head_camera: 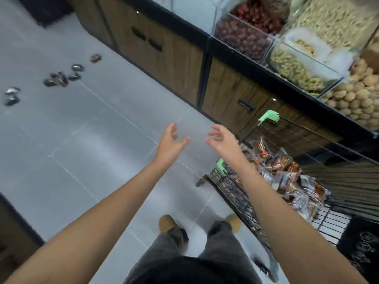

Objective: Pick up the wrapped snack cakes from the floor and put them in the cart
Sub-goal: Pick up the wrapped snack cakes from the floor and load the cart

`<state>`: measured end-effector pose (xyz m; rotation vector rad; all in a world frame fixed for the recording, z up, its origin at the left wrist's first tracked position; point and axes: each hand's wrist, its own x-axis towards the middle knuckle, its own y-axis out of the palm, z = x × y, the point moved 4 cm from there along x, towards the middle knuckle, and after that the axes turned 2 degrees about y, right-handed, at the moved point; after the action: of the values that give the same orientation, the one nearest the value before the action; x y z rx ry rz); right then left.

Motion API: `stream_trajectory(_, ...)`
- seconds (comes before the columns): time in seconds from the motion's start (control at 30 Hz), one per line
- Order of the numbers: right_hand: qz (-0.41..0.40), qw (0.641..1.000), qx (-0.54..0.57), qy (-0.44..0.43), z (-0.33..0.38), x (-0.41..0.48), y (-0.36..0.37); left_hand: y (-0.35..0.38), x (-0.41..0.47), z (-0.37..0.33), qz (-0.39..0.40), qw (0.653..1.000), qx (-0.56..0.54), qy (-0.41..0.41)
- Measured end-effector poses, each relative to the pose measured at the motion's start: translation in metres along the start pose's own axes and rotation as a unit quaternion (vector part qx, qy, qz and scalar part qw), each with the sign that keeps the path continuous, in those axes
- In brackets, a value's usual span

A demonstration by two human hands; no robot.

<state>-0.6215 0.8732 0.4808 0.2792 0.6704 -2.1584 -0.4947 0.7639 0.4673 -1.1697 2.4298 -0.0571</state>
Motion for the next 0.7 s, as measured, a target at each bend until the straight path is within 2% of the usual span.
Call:
stream_trajectory(0.27, 0.087, 0.993, -0.041, -0.075, 0.118, 0.023, 0.121, -0.161, 0.015, 0.003, -0.121, 0.992, -0.031, 0.004)
stream_trajectory(0.5, 0.178, 0.973, -0.081, -0.124, 0.190, 0.076, 0.214, -0.259, 0.051, 0.005, -0.227, 0.972, -0.061, -0.014)
stream_trajectory(0.7, 0.237, 0.954, -0.096, -0.158, 0.253, 0.154, 0.284, -0.333, 0.117, -0.015, -0.268, 0.961, -0.055, -0.035)
